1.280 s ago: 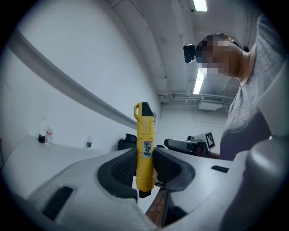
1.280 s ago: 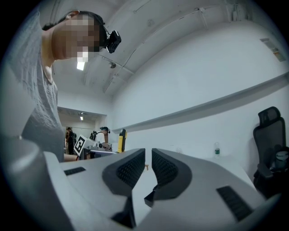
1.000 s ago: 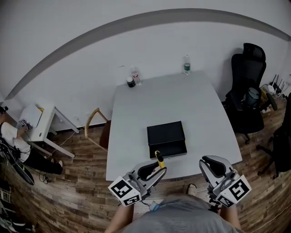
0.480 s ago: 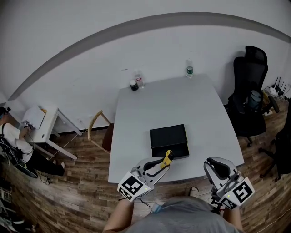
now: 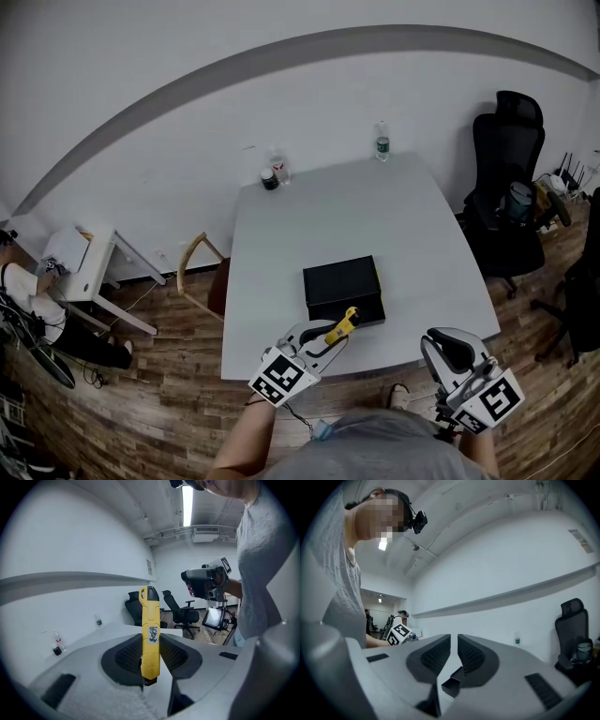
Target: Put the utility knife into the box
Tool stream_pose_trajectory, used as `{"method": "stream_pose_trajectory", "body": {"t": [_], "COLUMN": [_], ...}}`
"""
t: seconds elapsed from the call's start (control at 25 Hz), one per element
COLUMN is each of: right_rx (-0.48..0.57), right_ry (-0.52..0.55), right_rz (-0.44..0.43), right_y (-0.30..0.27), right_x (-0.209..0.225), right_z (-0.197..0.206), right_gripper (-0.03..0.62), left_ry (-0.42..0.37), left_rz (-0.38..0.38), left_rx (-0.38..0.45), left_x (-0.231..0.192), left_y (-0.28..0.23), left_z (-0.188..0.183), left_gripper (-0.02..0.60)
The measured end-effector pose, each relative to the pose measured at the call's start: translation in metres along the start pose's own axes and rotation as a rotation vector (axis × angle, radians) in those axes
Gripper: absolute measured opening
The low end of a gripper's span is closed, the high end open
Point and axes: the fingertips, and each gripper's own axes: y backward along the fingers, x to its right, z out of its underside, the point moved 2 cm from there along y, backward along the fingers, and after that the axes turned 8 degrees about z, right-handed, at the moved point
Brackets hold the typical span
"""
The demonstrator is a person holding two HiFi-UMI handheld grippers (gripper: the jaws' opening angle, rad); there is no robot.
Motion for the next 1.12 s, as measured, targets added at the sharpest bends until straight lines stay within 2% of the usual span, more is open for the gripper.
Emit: {"method": "stream_pose_trajectory", "body": {"t": [0.4,0.56,1.12], "right_rx": [-0.003,-0.004,-0.013], "right_ry": [0.007,0.004,0.0], "right_rz": [0.022,0.026,0.06], "right_y": [0.005,0.005,0.009], "right_x": [0.008,0.01,0.021], "right_z": [-0.001,0.001,0.001], "right_gripper": [0.032,0.032,0.032], "left_ry": [-0.04,-0.031,-0.076], "left_rz": [0.009,0.022,0.085], "left_rx": [-0.098,-0.157,-0.371], "left_x": [-0.018,-0.023,-0.043], "left_y": [-0.018,-0.027,-0.063], "left_z": [0.02,0.04,0.094], "left_gripper": [0.123,0.123,0.123]}}
